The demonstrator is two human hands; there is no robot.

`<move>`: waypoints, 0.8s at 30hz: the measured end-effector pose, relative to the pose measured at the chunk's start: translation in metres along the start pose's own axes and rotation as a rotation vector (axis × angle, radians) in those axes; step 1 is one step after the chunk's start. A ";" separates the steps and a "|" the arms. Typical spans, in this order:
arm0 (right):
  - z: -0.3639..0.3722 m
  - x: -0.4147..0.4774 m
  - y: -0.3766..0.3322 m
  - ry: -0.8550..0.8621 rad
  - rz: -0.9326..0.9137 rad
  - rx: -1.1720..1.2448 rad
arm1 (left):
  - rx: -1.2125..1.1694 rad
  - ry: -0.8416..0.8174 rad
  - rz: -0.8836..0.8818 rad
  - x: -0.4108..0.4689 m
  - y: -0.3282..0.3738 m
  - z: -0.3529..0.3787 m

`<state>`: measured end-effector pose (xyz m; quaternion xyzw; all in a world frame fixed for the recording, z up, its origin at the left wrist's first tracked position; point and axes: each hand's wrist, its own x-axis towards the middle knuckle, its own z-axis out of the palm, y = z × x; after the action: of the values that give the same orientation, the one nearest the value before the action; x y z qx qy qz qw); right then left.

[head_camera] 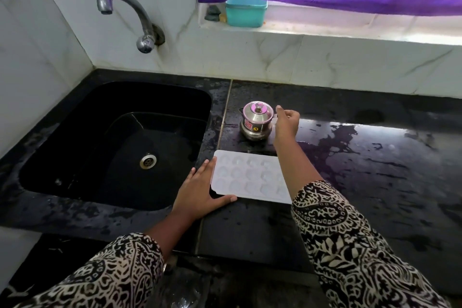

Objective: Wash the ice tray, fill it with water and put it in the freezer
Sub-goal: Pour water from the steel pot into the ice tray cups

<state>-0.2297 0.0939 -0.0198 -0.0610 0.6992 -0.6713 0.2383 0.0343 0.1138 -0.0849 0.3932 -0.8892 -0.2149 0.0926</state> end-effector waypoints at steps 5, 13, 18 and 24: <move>-0.046 -0.019 -0.023 -0.059 -0.080 -0.120 | -0.023 0.001 0.002 -0.002 0.004 -0.003; -0.133 -0.063 0.001 -0.080 -0.147 -0.202 | -0.078 -0.023 -0.010 -0.008 0.006 -0.006; -0.165 -0.073 0.047 0.030 -0.121 -0.295 | -0.201 0.010 -0.074 -0.010 0.006 -0.006; -0.174 -0.075 0.075 -0.006 -0.156 -0.440 | -0.513 0.202 -0.257 -0.002 0.014 -0.009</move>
<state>-0.2187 0.2890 -0.0762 -0.1671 0.8213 -0.5188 0.1686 0.0291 0.1213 -0.0708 0.4857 -0.7350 -0.4022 0.2491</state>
